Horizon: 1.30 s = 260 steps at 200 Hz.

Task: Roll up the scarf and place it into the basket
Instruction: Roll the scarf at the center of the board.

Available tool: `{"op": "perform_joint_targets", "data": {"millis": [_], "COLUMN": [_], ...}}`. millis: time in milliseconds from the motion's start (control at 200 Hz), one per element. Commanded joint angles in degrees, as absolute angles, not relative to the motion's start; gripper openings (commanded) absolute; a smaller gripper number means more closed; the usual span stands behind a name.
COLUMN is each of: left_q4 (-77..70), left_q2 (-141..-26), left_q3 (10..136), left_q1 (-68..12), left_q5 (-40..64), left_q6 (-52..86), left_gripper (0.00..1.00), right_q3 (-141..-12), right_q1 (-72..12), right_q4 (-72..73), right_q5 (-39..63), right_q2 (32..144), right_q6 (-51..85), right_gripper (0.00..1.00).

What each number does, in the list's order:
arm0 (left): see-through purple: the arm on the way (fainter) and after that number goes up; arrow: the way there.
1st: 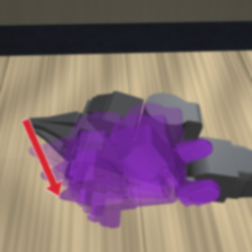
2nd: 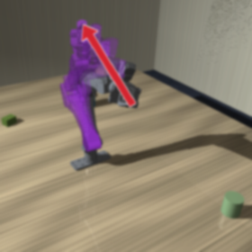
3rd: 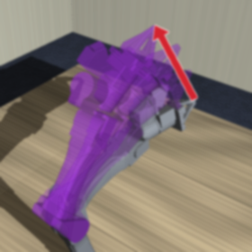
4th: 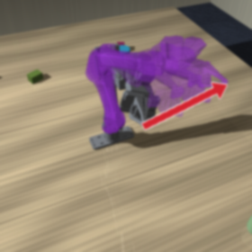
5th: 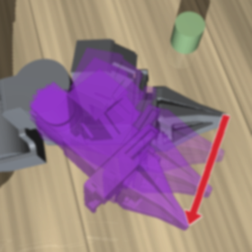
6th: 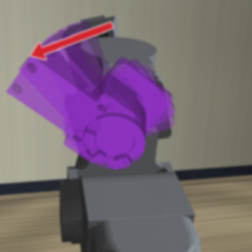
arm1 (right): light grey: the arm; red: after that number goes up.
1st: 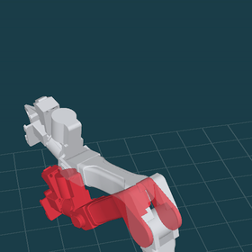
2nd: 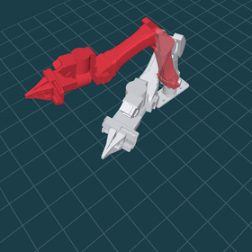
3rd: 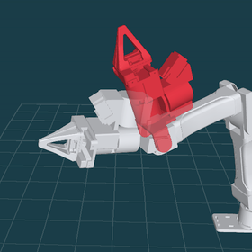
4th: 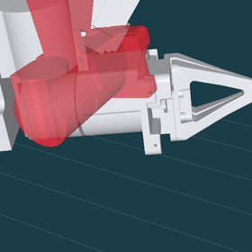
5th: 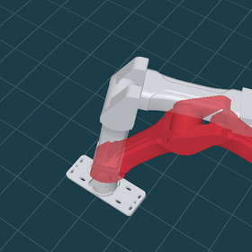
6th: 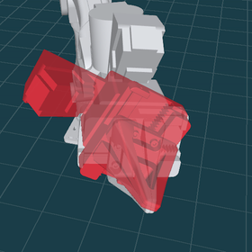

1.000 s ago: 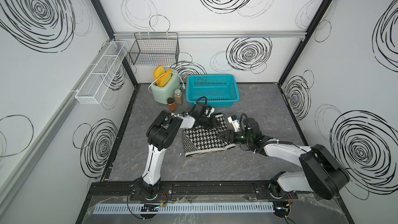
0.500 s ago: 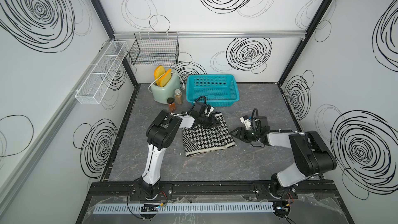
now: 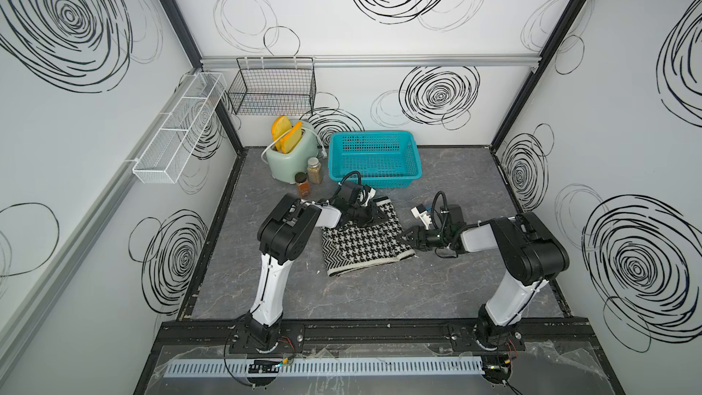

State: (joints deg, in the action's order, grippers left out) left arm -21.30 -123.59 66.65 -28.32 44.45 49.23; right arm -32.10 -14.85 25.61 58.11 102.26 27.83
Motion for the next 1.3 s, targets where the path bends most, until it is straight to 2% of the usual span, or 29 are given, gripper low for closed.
{"op": "perform_joint_targets", "data": {"millis": [0, 75, 275, 430, 520, 585, 755, 910, 1120, 1295], "left_q4": [-21.50, -22.45, -24.61, -24.76, -24.98, -25.70, -29.10, -31.37, -32.83, -29.77], "left_q2": [-125.34, -125.16, -124.32, -123.17, -122.27, -121.59, -119.44, -116.28, -111.03, -105.43], "left_q3": [63.78, 63.20, 61.29, 60.95, 61.26, 61.50, 62.58, 62.08, 58.89, 55.63], "left_q1": [-27.64, -27.65, -27.29, -27.32, -27.38, -27.33, -27.38, -26.68, -24.86, -22.30], "left_q5": [43.25, 43.45, 44.11, 44.74, 45.20, 45.61, 47.01, 47.02, 47.44, 48.15], "left_q6": [52.15, 53.02, 54.42, 54.03, 54.48, 55.25, 58.10, 60.62, 61.98, 58.65], "left_gripper": [0.17, 0.17, 0.17, 0.18, 0.19, 0.21, 0.32, 0.32, 0.32, 0.31], "right_q3": [-30.96, -30.62, -31.12, -31.20, -31.51, -33.44, -40.22, -44.66, -50.11, -53.65], "right_q1": [-16.97, -17.67, -18.59, -18.63, -18.63, -19.27, -21.66, -26.09, -34.54, -43.67], "right_q4": [26.97, 29.46, 29.35, 29.13, 25.00, 16.32, -7.67, -19.93, -29.30, -33.59], "right_q5": [55.85, 55.55, 53.99, 53.70, 51.63, 47.74, 30.49, 14.06, -9.47, -25.27], "right_q2": [105.53, 106.95, 109.16, 107.36, 103.32, 99.56, 92.95, 89.03, 87.27, 88.21], "right_q6": [30.57, 32.52, 33.46, 35.00, 33.31, 28.75, 20.93, 19.53, 19.31, 21.46], "right_gripper": [0.65, 0.57, 0.28, 0.00, 0.00, 0.00, 0.00, 0.00, 0.00, 0.00]}}
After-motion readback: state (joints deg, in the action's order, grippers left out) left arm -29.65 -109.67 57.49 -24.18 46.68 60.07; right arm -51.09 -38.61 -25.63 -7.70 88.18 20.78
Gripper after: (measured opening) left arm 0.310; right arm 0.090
